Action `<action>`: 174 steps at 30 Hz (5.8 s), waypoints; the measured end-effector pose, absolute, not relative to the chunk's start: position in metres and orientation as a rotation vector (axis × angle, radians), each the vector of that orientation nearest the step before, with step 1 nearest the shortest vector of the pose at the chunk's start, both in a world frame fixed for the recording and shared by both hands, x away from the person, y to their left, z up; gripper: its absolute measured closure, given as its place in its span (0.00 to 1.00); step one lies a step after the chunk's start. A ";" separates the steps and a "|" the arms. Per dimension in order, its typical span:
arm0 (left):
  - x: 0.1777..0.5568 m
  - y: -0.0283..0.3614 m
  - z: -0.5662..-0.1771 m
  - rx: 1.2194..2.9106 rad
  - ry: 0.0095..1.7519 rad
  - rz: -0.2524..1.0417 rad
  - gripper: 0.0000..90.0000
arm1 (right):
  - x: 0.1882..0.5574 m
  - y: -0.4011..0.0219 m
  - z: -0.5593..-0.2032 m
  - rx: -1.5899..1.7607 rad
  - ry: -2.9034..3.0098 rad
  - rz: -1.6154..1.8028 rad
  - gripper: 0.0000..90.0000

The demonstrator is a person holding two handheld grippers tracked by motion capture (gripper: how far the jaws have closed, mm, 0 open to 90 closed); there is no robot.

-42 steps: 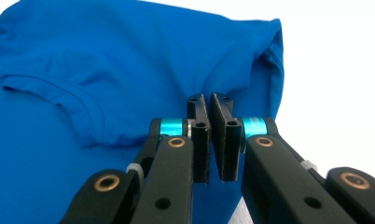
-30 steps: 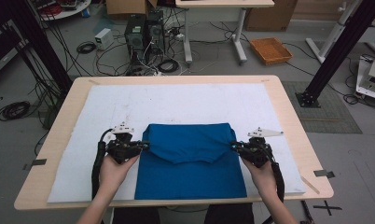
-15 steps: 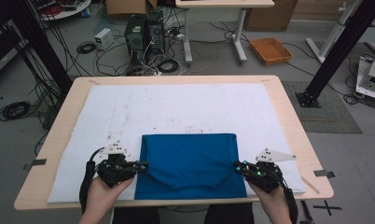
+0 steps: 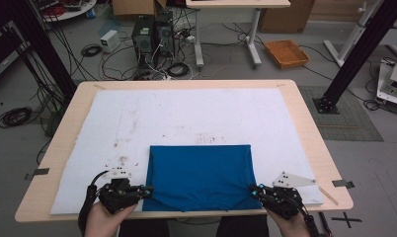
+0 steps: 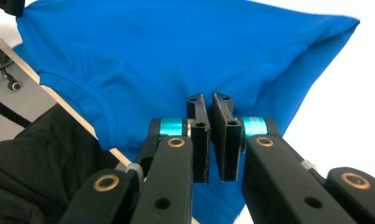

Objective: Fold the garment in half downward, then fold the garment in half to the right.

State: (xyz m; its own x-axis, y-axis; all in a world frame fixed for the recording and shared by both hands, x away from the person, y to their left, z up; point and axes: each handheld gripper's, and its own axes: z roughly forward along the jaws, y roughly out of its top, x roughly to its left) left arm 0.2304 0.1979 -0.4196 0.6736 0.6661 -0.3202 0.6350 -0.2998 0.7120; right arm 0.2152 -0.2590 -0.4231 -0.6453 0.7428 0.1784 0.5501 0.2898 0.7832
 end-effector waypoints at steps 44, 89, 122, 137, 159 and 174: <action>0.363 0.188 -0.446 1.957 1.250 0.402 0.93 | 0.373 -0.250 -0.447 1.447 2.183 1.066 0.93; 0.323 0.212 -0.390 1.842 0.994 0.574 0.43 | 0.357 -0.263 -0.387 1.139 2.123 1.184 0.48; 0.306 0.219 -0.390 1.810 0.963 0.543 0.39 | 0.336 -0.282 -0.386 1.149 2.070 1.215 0.45; 0.282 0.208 -0.397 1.833 1.062 0.411 0.39 | 0.334 -0.291 -0.384 1.162 2.044 1.216 0.45; 0.253 0.205 -0.450 1.721 1.351 0.110 0.44 | 0.328 -0.291 -0.382 1.139 2.036 1.208 0.45; 0.261 0.180 -0.452 1.705 1.400 0.147 0.65 | 0.327 -0.277 -0.383 1.108 2.068 1.212 0.45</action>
State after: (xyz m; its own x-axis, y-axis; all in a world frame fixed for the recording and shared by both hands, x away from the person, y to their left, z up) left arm 0.2608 0.1796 -0.4517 0.3522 0.8332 -0.4262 0.7269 0.0433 0.6854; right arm 0.3266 -0.2767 -0.3827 -0.5466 0.8373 -0.0150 0.3959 0.2742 0.8764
